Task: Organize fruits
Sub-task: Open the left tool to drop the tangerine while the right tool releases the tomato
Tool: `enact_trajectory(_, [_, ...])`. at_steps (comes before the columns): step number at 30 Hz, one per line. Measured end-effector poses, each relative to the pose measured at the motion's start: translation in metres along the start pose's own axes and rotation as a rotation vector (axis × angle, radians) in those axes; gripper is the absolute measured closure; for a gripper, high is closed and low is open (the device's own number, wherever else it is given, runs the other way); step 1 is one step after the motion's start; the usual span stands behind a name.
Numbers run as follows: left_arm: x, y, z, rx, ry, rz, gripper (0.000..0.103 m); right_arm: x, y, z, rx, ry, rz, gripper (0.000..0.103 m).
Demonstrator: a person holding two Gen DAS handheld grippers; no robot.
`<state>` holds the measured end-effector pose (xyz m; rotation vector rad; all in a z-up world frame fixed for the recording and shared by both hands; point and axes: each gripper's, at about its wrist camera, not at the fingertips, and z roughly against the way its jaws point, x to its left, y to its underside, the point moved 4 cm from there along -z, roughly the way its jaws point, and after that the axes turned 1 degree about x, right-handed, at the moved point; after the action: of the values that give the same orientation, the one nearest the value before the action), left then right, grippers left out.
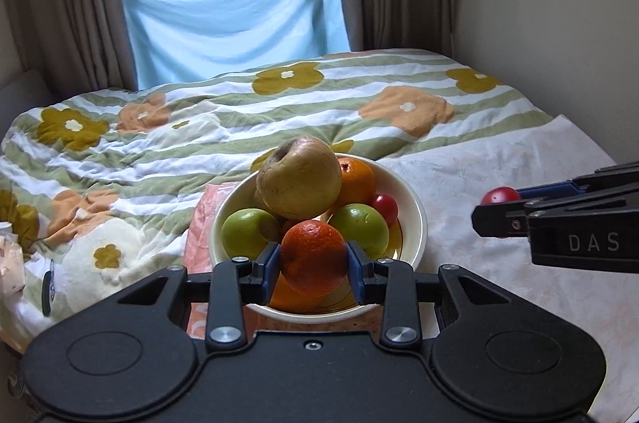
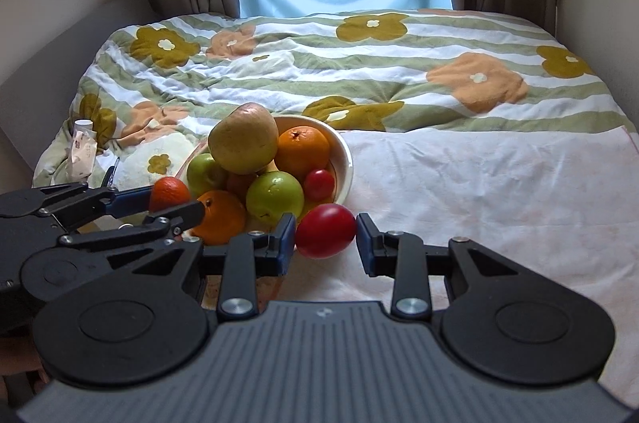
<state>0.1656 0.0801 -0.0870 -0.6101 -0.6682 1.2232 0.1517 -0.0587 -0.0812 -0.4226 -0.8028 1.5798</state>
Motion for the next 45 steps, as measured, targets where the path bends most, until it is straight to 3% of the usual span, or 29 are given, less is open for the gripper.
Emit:
enact_trajectory(10, [-0.001, 0.002, -0.025, 0.007, 0.077, -0.079, 0.061, 0.000, -0.004, -0.020, -0.007, 0.060, -0.049, 0.055])
enact_trajectory(11, [-0.001, 0.002, -0.025, 0.001, 0.078, -0.085, 0.055, -0.001, -0.004, -0.020, -0.008, 0.066, -0.054, 0.055])
enact_trajectory(13, [0.001, 0.002, -0.023, -0.018, 0.074, -0.095, 0.016, -0.003, -0.005, -0.020, -0.011, 0.078, -0.062, 0.055])
enact_trajectory(14, [0.002, 0.002, -0.019, -0.037, 0.069, -0.098, 0.012, -0.003, -0.006, -0.020, -0.012, 0.083, -0.065, 0.055])
enact_trajectory(19, [0.013, 0.003, -0.009, -0.044, 0.069, -0.096, 0.011, 0.001, -0.012, -0.023, -0.013, 0.085, -0.064, 0.055])
enact_trajectory(28, [0.044, 0.008, 0.011, -0.051, 0.034, -0.006, 0.009, 0.034, -0.022, -0.036, -0.001, 0.020, -0.010, 0.055])
enact_trajectory(36, [0.064, 0.019, 0.020, -0.041, 0.000, 0.032, 0.009, 0.072, -0.024, -0.064, 0.003, -0.059, 0.078, 0.066])
enact_trajectory(45, [0.071, 0.028, 0.020, -0.017, -0.012, 0.045, 0.009, 0.066, -0.015, -0.068, 0.030, -0.067, 0.064, 0.067])
